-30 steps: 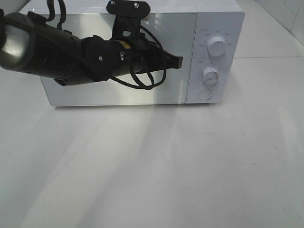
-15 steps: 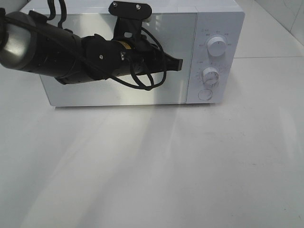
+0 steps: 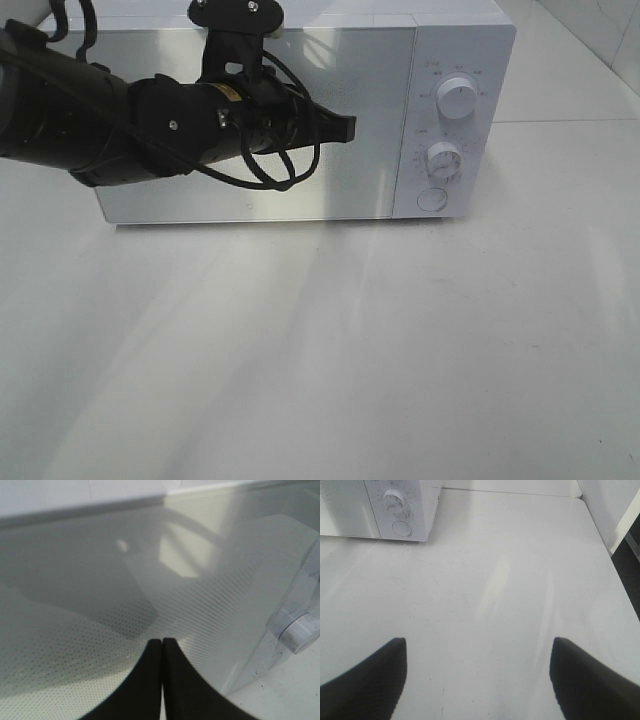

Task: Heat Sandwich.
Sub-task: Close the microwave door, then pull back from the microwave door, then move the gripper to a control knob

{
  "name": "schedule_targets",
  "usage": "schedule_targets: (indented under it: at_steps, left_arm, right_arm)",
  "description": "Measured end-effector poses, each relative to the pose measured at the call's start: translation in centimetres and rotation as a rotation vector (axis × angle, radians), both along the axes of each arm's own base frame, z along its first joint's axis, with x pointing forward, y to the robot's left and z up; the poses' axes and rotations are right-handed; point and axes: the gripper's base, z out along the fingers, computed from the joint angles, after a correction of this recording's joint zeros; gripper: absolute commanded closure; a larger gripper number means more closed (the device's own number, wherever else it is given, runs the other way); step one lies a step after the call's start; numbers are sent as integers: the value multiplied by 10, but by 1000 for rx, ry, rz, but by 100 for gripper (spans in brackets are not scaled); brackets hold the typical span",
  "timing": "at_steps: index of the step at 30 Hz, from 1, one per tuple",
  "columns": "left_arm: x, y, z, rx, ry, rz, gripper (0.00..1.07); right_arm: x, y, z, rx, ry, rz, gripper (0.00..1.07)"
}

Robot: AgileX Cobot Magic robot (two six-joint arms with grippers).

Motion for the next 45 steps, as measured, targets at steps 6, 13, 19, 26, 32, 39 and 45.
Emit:
schedule_targets:
  at_steps: [6, 13, 19, 26, 32, 39, 45]
  left_arm:
    - [-25, 6, 3, 15, 14, -28, 106]
    - [-53, 26, 16, 21, 43, -50, 106]
    - [-71, 40, 23, 27, 76, -69, 106]
    - [-90, 71, 31, 41, 157, -72, 103]
    - [-92, 99, 39, 39, 228, -36, 56]
    - [-95, 152, 53, 39, 390, 37, 4]
    - [-104, 183, 62, 121, 447, 54, 4]
  right_arm:
    - [0, 0, 0, 0, 0, 0, 31]
    - [0, 0, 0, 0, 0, 0, 31]
    - [0, 0, 0, 0, 0, 0, 31]
    - [0, 0, 0, 0, 0, 0, 31]
    - [0, 0, 0, 0, 0, 0, 31]
    - [0, 0, 0, 0, 0, 0, 31]
    - [0, 0, 0, 0, 0, 0, 31]
